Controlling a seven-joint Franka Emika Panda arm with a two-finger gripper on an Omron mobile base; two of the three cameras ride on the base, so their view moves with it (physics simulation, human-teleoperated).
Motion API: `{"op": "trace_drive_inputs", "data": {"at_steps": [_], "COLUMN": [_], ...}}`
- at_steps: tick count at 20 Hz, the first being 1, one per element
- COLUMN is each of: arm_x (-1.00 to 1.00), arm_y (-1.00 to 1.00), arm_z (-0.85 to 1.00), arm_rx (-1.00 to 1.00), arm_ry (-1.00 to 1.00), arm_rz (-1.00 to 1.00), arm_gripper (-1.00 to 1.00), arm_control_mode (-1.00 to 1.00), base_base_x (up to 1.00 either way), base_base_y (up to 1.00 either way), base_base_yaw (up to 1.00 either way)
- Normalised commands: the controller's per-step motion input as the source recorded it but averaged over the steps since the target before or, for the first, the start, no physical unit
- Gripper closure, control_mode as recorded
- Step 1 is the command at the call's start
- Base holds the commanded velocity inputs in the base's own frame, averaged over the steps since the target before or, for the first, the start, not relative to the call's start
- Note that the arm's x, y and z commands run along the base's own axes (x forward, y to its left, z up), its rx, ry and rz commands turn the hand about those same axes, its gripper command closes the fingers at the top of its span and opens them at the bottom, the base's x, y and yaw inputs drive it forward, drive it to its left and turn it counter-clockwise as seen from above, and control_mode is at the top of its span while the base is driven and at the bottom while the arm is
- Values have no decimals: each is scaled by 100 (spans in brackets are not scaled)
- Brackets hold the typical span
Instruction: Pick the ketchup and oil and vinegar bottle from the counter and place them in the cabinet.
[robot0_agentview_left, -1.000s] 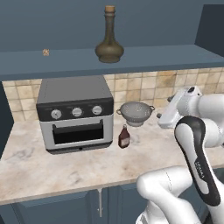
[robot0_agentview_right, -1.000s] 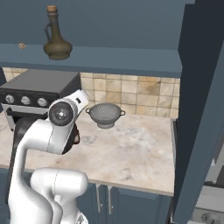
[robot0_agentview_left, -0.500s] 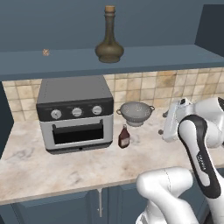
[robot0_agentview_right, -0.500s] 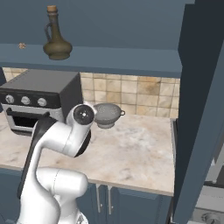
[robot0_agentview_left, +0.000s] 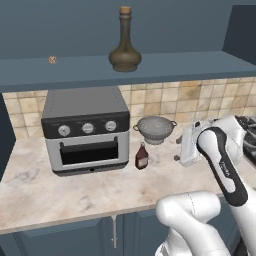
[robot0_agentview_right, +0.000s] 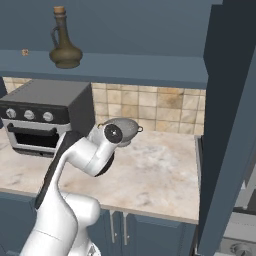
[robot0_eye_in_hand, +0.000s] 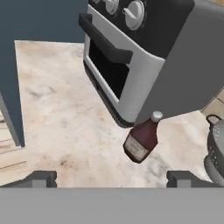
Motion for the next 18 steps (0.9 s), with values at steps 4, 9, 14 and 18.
{"op": "trace_drive_inputs", "data": {"at_steps": [4,9,14,18], "arm_x": [55,50,25,4], "arm_y": [15,11,0,0], "arm_z": [-37,-36,-25,-11], "arm_rx": [8,9,11,12], "arm_ry": [18,18,16,10], "arm_rz": [7,8,11,7], "arm_gripper": [-100,-100,-100,-100], "arm_control_mode": [-100,-100,-100,-100], "base_base_x": [0,0,0,0], "base_base_y": [0,0,0,0], "base_base_yaw": [0,0,0,0]}}
